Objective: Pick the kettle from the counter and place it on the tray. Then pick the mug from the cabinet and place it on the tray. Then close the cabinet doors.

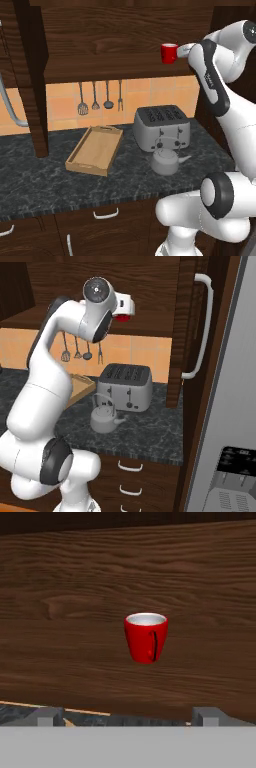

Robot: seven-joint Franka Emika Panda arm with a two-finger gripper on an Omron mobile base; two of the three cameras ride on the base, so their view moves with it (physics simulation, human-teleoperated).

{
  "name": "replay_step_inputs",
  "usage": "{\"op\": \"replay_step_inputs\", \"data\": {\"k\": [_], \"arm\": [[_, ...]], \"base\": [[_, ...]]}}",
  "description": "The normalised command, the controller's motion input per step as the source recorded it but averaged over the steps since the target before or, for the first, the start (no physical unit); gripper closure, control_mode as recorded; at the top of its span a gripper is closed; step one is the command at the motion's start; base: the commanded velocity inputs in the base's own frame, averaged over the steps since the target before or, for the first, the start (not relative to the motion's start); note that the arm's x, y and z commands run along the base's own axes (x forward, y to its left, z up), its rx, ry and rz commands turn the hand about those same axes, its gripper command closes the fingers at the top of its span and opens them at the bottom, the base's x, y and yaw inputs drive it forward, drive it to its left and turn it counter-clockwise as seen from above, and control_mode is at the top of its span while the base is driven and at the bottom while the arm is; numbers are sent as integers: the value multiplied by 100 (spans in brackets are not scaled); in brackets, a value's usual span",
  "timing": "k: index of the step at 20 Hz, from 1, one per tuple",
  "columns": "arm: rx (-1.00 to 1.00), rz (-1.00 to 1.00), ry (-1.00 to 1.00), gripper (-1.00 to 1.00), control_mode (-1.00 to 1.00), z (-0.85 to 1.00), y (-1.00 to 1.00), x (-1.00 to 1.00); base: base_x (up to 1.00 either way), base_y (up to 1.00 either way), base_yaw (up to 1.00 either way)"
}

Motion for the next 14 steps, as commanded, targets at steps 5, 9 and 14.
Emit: {"op": "replay_step_inputs", "data": {"k": [5, 9, 14], "arm": [[0, 1, 0, -100, -100, -1, -7, 66], [0, 1, 1, -100, -100, -6, -7, 58], [0, 5, 9, -100, -100, -9, -6, 46]], "base": [[0, 0, 0], [0, 0, 0], [0, 0, 0]]}}
